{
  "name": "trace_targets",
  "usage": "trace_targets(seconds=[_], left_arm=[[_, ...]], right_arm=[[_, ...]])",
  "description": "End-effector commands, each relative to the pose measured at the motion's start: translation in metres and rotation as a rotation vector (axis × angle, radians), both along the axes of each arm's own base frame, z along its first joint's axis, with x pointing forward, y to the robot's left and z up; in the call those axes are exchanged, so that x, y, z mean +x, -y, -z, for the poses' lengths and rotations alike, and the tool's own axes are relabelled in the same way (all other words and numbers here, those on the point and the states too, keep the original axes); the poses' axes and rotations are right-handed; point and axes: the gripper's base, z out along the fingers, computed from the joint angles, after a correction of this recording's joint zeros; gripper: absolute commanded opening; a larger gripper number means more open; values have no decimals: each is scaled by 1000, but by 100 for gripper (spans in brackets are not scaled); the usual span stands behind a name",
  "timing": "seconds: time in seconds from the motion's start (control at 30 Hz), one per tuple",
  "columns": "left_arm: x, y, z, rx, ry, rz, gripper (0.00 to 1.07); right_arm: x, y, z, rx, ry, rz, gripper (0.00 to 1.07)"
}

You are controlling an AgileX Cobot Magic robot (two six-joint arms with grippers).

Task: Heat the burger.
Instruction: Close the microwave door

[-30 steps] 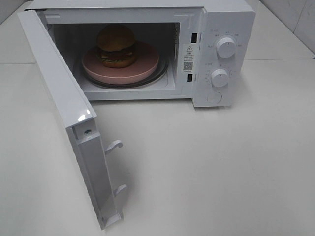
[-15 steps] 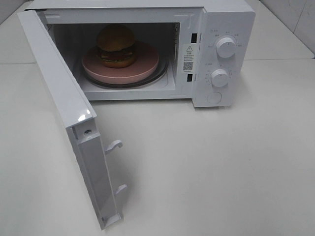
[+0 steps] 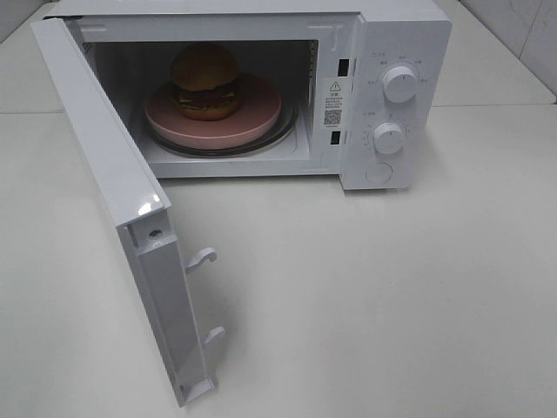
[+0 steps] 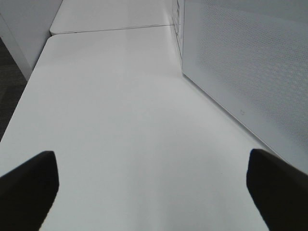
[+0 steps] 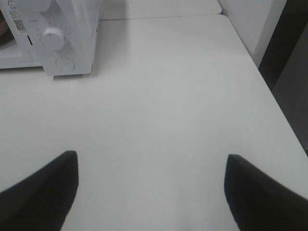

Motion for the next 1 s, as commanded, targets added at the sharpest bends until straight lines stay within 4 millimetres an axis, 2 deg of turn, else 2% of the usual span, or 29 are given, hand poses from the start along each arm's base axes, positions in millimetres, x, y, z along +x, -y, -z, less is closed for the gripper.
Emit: trace_targets(seconds=[0.03, 1.0], left_arm=[[-1, 0, 1, -5, 6, -2, 100], [0, 0, 1, -4, 5, -1, 100]], right_arm=[[-6, 0, 0, -7, 53, 24, 76], [-6, 0, 0, -5, 53, 26, 76]])
